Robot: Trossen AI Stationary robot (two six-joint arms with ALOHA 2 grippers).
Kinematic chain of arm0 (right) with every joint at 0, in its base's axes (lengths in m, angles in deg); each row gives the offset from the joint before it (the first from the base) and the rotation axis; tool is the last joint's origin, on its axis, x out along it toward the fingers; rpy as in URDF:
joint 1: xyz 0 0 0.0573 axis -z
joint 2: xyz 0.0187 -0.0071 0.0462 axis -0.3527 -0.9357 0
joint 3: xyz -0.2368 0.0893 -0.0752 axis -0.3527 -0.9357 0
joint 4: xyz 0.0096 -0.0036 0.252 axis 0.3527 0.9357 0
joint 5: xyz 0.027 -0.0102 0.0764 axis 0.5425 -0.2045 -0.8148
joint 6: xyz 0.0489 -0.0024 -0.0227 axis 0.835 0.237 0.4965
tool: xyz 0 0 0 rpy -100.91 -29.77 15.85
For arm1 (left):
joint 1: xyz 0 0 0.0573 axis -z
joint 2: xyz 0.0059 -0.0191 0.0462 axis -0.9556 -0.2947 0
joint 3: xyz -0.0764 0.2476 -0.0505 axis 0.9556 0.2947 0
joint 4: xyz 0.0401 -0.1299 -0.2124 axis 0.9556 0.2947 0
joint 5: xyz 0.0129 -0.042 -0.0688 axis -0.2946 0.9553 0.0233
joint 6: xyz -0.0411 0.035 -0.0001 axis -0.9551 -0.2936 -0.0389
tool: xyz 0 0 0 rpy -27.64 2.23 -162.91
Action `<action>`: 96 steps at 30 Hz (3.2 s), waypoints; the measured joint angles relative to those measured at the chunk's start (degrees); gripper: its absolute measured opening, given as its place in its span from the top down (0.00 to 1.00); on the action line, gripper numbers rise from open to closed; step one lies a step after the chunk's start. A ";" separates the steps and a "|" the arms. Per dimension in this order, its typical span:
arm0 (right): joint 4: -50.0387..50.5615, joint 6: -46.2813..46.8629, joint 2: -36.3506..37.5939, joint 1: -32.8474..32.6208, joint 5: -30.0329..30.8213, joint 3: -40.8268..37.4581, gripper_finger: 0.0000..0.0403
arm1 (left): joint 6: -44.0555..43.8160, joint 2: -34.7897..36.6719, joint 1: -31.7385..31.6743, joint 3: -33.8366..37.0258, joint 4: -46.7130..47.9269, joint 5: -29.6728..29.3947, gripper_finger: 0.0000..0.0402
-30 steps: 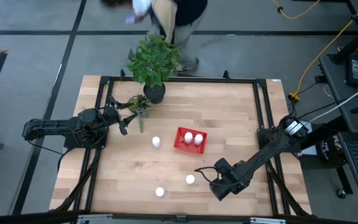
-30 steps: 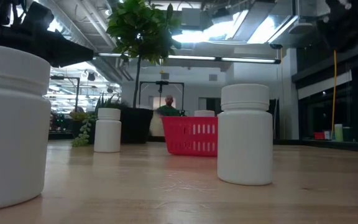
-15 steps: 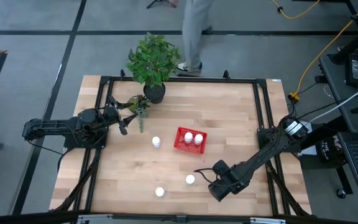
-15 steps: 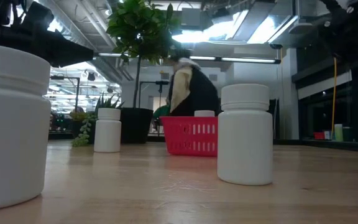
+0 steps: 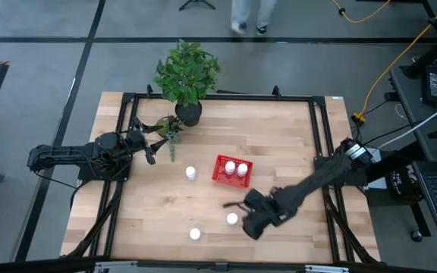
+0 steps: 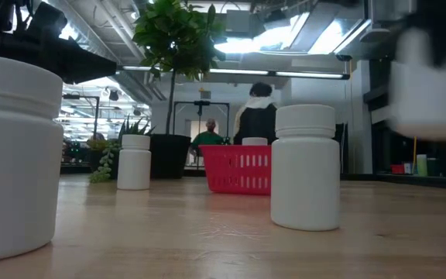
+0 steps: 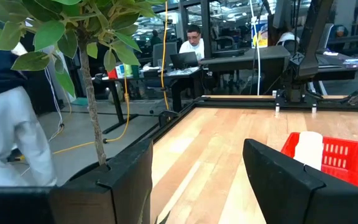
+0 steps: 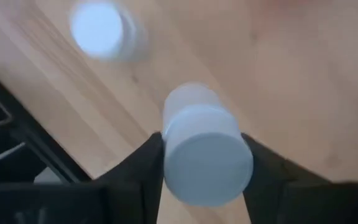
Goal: Pick and place pill bottles into a basket
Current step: Put the white pill bottle into the red bin
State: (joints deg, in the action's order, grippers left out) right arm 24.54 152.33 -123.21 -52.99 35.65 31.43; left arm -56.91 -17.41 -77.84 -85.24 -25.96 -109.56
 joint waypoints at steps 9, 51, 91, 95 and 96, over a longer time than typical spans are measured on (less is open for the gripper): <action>-0.73 -25.16 0.04 13.72 5.06 12.07 0.61 | 0.00 0.00 0.01 0.00 0.01 0.01 0.39; -6.06 -48.34 -16.61 30.87 -0.14 12.03 0.61 | 0.00 0.00 0.01 0.00 0.01 0.03 0.39; 26.96 -54.42 -17.10 16.24 3.61 44.85 0.18 | 0.00 0.00 -0.01 0.00 -0.01 0.01 0.39; 26.81 -54.02 -15.80 7.43 7.14 45.39 0.18 | 0.00 0.00 0.00 0.00 -0.01 0.01 0.39; 27.05 -53.87 -15.51 5.86 8.27 45.07 0.18 | 0.00 0.00 0.01 0.00 -0.06 0.01 0.39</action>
State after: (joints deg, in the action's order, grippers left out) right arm 51.59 98.45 -138.73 -47.13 43.92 76.50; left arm -56.91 -17.41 -77.84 -85.24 -26.02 -109.55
